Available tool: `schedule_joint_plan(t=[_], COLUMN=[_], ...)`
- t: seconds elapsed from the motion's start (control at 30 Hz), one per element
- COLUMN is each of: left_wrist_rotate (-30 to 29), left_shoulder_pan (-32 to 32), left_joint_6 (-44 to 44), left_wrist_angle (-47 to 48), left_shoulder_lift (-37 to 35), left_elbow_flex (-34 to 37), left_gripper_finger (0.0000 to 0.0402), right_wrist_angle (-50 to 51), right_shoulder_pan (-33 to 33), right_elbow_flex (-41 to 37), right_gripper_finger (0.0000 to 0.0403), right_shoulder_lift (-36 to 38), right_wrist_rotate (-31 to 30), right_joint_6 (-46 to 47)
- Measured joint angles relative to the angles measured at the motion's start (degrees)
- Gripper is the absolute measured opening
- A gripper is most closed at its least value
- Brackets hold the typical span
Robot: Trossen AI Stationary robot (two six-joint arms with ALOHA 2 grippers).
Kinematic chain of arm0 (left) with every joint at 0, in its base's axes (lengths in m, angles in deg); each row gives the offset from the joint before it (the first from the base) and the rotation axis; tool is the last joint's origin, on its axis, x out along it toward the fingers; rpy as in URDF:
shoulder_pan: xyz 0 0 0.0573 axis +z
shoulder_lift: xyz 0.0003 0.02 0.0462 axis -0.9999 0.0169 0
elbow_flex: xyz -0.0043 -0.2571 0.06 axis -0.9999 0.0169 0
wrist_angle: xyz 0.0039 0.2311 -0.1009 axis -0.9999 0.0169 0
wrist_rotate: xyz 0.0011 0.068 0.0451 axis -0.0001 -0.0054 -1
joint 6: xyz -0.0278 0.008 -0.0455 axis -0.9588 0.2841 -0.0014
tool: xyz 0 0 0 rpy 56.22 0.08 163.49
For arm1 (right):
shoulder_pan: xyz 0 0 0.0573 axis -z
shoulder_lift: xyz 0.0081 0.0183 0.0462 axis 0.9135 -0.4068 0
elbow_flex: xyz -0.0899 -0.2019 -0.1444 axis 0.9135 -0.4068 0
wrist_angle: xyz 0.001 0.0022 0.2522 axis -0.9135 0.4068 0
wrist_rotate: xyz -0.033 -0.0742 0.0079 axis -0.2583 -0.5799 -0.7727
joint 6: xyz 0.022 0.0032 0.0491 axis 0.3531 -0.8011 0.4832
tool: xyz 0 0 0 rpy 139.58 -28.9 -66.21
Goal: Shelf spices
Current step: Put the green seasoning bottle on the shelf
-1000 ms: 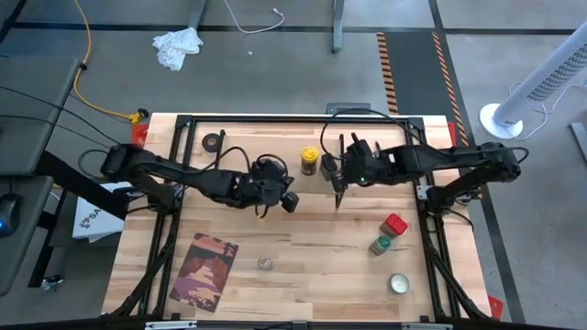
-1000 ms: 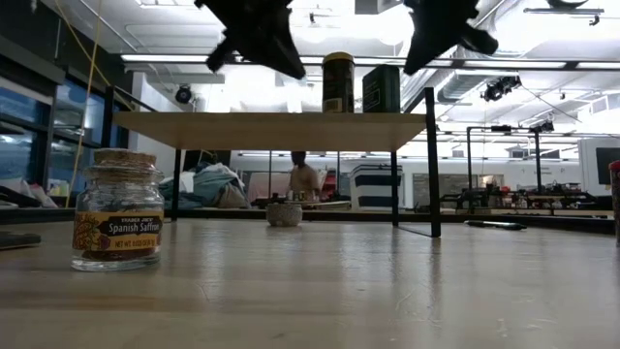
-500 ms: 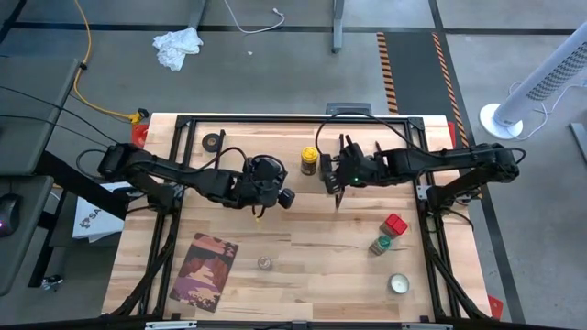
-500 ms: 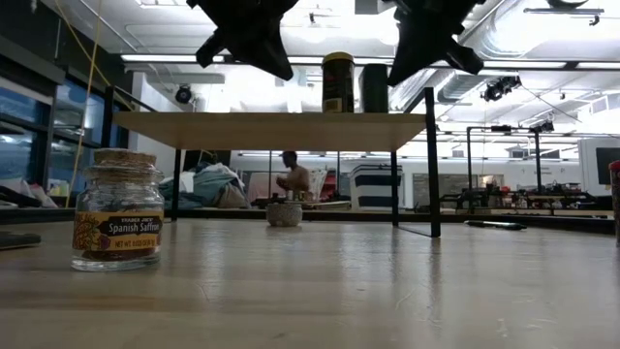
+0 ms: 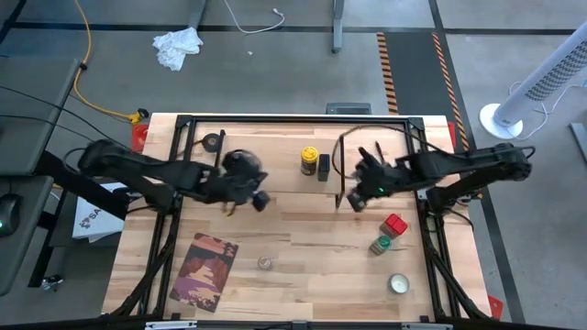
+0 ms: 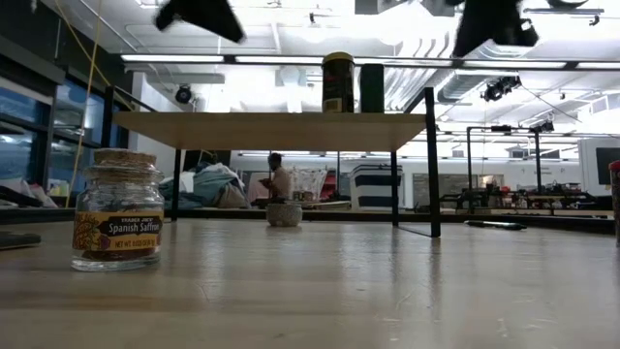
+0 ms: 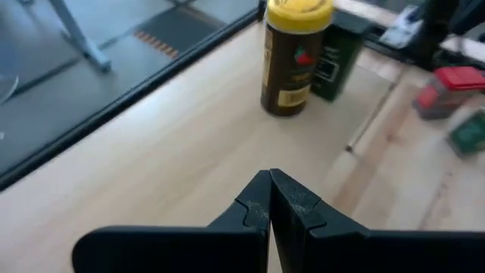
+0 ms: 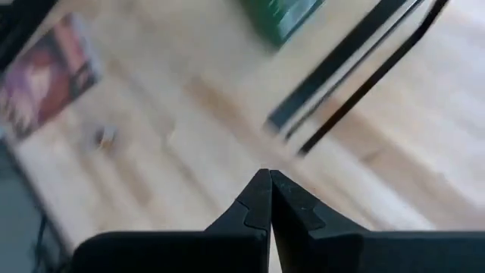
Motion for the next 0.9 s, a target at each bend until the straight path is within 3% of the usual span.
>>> schedule_joint_plan(t=[0.1, 0.27, 0.5, 0.63, 0.9], left_wrist_rotate=[-2.60, -1.59, -1.18, -1.17, -1.04], left_shoulder_pan=[-3.88, -8.89, -12.34, -12.22, -11.28], left_joint_6=[-0.38, -10.11, -9.70, -7.52, -7.45], left_wrist_angle=[0.30, -3.02, -7.53, -6.45, -5.66], left_shoulder_lift=[-6.14, -13.96, -17.36, -17.41, -17.45], left_elbow_flex=[4.90, 14.05, 15.44, 13.84, 12.49], left_gripper_finger=[0.0000, 0.0000, 0.0000, 0.0000, 0.0012], right_wrist_angle=[2.69, 6.37, 13.92, 20.19, 23.15], right_shoulder_pan=[-6.02, -14.25, -17.82, -17.85, -18.42], right_elbow_flex=[0.00, 0.00, 0.00, 0.00, 0.00], right_gripper_finger=[0.0000, 0.0000, 0.0017, 0.0069, 0.0216], right_shoulder_lift=[0.72, -0.76, -1.75, -1.73, -1.82], right_wrist_rotate=[0.47, 0.90, 6.75, 8.76, 6.78], right_joint_6=[2.72, 8.53, 10.47, 9.09, 13.20])
